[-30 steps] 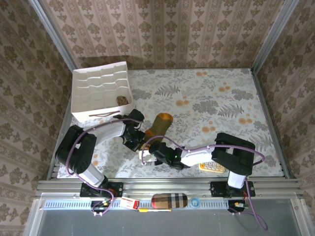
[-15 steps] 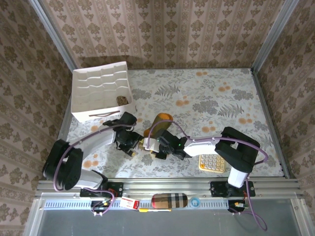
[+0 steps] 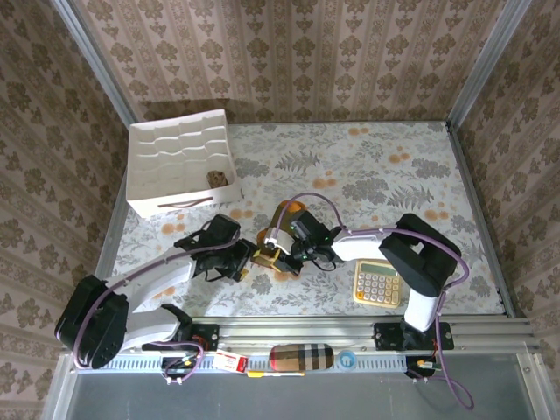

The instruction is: Roll the socks

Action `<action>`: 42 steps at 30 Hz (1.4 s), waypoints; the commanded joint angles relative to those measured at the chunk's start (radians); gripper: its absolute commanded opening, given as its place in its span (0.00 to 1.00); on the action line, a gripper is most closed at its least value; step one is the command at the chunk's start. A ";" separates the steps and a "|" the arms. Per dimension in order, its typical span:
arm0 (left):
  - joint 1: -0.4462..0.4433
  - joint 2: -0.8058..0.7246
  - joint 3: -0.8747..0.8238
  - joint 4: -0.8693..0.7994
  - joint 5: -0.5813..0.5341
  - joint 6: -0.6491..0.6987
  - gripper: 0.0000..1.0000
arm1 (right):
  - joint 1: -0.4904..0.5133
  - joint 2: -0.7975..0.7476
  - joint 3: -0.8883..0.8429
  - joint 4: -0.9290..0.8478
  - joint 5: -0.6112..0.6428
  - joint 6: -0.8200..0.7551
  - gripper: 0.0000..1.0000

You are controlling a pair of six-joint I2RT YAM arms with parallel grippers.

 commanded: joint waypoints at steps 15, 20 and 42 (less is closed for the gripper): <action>-0.070 0.221 -0.016 0.279 -0.012 -0.090 0.39 | -0.100 0.169 -0.008 -0.219 -0.153 0.155 0.00; -0.080 0.251 0.016 -0.009 0.017 -0.098 0.00 | -0.095 0.119 -0.018 -0.191 -0.083 0.140 0.09; -0.007 0.377 0.196 -0.395 0.026 -0.052 0.00 | 0.441 -0.127 -0.095 0.158 0.907 -0.374 0.55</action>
